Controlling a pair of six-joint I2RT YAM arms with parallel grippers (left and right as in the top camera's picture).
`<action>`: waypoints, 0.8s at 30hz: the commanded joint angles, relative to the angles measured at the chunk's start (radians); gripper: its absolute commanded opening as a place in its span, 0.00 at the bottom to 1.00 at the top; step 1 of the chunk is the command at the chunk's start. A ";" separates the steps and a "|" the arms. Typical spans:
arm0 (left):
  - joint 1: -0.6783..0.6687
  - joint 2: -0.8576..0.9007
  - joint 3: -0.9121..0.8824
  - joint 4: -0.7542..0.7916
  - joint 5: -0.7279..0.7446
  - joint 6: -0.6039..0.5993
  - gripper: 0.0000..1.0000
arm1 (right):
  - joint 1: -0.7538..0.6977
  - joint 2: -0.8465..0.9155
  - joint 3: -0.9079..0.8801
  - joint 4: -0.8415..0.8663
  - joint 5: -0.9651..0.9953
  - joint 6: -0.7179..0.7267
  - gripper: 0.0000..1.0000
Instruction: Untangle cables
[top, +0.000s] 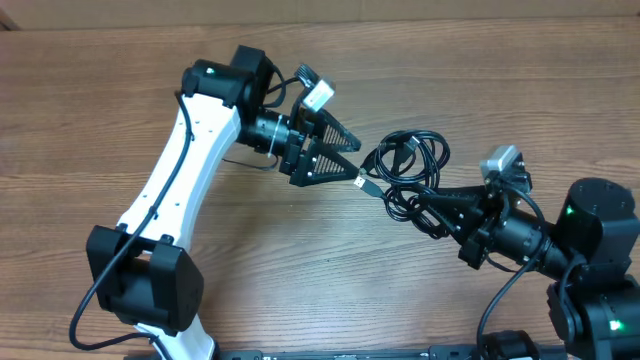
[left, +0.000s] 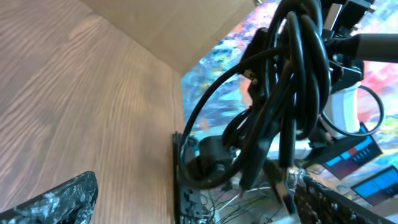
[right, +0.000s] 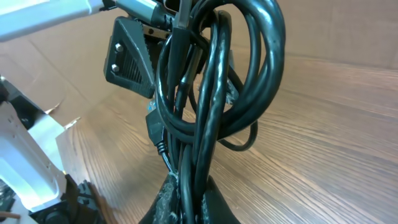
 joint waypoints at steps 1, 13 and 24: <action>-0.051 -0.036 0.025 0.011 0.045 -0.005 1.00 | -0.002 -0.005 0.009 0.017 -0.069 0.011 0.04; -0.123 -0.036 0.025 0.133 0.015 -0.006 1.00 | -0.002 -0.006 0.009 -0.012 -0.134 0.011 0.04; -0.002 -0.036 0.025 0.235 -0.234 -0.314 1.00 | -0.002 -0.006 0.009 -0.099 -0.146 0.007 0.04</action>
